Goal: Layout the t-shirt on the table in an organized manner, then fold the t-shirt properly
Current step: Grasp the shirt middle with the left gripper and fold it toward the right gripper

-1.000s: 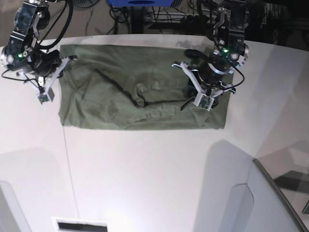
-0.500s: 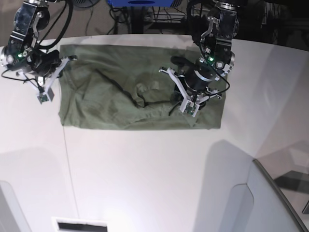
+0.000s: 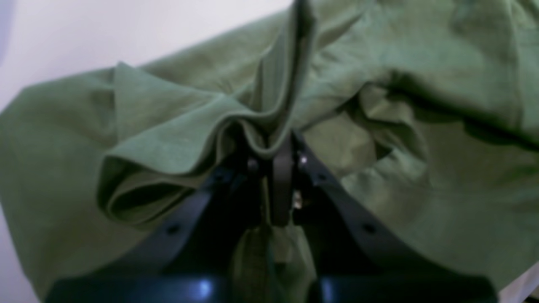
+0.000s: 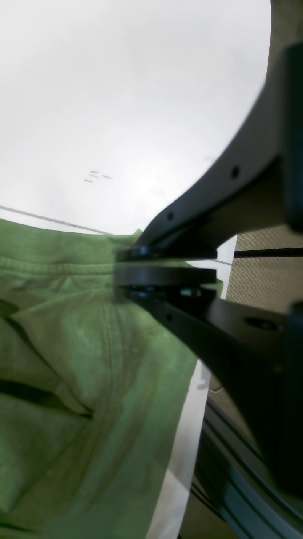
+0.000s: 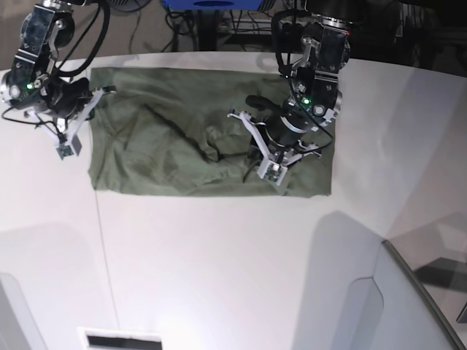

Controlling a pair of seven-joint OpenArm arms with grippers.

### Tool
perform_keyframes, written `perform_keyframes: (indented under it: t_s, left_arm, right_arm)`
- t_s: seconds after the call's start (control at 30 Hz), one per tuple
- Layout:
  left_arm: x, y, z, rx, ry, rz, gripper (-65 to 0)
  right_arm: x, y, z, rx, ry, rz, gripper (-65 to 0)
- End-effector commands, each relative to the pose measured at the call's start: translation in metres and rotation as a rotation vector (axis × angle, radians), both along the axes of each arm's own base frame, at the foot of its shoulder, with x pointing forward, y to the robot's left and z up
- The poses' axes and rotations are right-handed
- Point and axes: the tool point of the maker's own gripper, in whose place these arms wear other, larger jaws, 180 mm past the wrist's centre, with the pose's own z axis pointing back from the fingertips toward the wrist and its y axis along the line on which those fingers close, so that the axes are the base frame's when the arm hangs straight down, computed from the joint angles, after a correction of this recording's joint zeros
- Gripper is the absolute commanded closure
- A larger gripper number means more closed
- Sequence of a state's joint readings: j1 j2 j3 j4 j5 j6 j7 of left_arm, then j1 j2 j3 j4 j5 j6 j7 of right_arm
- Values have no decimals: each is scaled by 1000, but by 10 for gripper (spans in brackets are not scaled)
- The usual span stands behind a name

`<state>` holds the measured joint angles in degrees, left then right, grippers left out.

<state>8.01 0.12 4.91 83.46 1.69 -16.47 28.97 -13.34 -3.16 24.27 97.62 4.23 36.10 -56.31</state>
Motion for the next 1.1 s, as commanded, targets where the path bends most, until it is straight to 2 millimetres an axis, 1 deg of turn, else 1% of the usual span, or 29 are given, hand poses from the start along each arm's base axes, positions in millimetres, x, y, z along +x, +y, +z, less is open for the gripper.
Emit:
perform_keyframes:
  t_s: [0.0, 0.1, 0.27, 0.37, 0.43, 0.5, 0.6, 0.73, 0.77, 0.87, 0.93, 1.0, 1.07]
  left_arm:
    - [10, -7, 11, -23, -46, -6, 0]
    - [13, -9, 13, -24, -53, -12, 0]
    - [14, -9, 14, -19, -56, -16, 0]
    - [9, -16, 11, -8, -38, -48, 0]
    - [5, -15, 6, 11, -6, -61, 0]
    - [4, -15, 6, 14, 1, -61, 0]
    - [11, -15, 10, 17, -12, -61, 0]
    - [12, -14, 11, 17, -15, -59, 0]
    - [12, -14, 11, 17, -15, -59, -18]
    - [13, -14, 11, 17, -17, -59, -122]
    - [13, -14, 11, 17, -17, -59, -174]
    - [13, -14, 11, 17, -17, -59, -212]
    - [13, -15, 11, 17, -17, -61, -234]
  right_arm:
    - [8, -6, 8, -12, -35, 8, -29]
    - [9, -10, 8, -22, -36, 10, -29]
    - [9, -11, 9, -23, -36, 11, -29]
    - [10, -10, 9, -23, -39, 14, -29]
    - [15, -10, 11, -21, -50, 12, -29]
    - [15, -10, 11, -21, -50, 12, -29]
    - [16, -10, 12, -21, -52, 12, -29]
    - [16, -10, 12, -21, -52, 13, -29]
    - [16, -9, 12, -21, -52, 15, -29]
    - [16, -9, 12, -21, -52, 15, -29]
    - [16, -9, 12, -21, -52, 15, -29]
    - [16, -9, 12, -21, -52, 15, -29]
    - [17, -9, 12, -21, -53, 15, -29]
